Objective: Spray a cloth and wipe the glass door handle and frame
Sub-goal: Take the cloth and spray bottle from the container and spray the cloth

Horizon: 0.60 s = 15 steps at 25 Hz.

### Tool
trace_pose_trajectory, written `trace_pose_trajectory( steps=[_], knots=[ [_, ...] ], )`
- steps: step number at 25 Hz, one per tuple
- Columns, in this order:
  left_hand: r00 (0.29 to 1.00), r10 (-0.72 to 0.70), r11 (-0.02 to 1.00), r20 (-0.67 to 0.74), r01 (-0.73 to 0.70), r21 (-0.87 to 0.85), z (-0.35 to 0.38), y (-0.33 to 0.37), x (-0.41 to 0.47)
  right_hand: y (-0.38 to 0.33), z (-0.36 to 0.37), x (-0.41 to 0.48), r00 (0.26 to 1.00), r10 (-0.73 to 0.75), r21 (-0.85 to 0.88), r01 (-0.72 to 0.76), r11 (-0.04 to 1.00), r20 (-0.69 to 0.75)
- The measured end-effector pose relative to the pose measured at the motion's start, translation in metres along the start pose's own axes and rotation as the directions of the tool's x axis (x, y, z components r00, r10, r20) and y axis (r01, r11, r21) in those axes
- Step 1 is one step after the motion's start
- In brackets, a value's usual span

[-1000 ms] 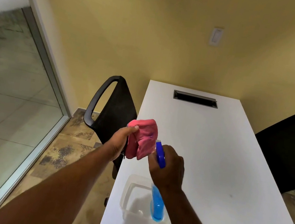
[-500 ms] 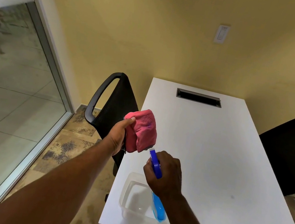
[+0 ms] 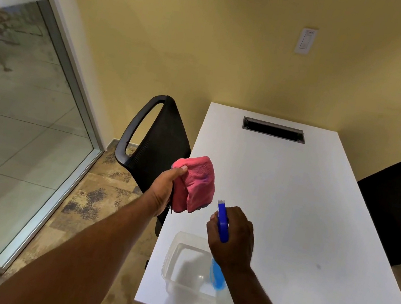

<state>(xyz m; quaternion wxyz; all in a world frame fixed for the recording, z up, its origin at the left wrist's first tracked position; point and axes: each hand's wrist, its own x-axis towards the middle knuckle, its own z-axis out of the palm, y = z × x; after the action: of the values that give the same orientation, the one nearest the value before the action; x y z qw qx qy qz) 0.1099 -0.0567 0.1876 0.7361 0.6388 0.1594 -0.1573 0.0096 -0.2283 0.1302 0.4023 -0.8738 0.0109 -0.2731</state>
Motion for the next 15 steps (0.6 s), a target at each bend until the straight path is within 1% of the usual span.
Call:
trace_pose_trajectory(
  steps=[3,5,7,11,13,15],
  knots=[
    [1.0,-0.011,1.0,-0.003,0.011,0.004,-0.001,-0.004,0.0,0.019,0.006,-0.016,0.997,0.082,-0.001,-0.082,0.997,0.014],
    [1.0,-0.024,1.0,-0.011,0.024,0.003,-0.001,-0.01,-0.001,0.031,0.008,-0.025,0.994,0.1,-0.036,-0.098,0.995,0.044],
    [0.999,-0.03,1.0,-0.012,0.03,0.007,-0.003,-0.019,-0.002,0.042,0.01,-0.034,0.988,0.128,-0.048,-0.125,0.991,0.085],
    [0.999,-0.034,0.999,-0.004,0.034,-0.015,-0.008,-0.034,-0.008,0.054,0.015,-0.054,0.941,0.265,-0.033,-0.264,0.964,0.21],
    [0.999,-0.038,0.999,-0.001,0.038,-0.018,-0.012,-0.039,-0.012,0.057,0.017,-0.062,0.921,0.288,-0.022,-0.293,0.956,0.264],
    [0.999,-0.049,0.998,-0.013,0.048,-0.031,-0.018,-0.044,-0.013,0.059,0.018,-0.066,0.916,0.27,-0.013,-0.279,0.96,0.296]
  ],
)
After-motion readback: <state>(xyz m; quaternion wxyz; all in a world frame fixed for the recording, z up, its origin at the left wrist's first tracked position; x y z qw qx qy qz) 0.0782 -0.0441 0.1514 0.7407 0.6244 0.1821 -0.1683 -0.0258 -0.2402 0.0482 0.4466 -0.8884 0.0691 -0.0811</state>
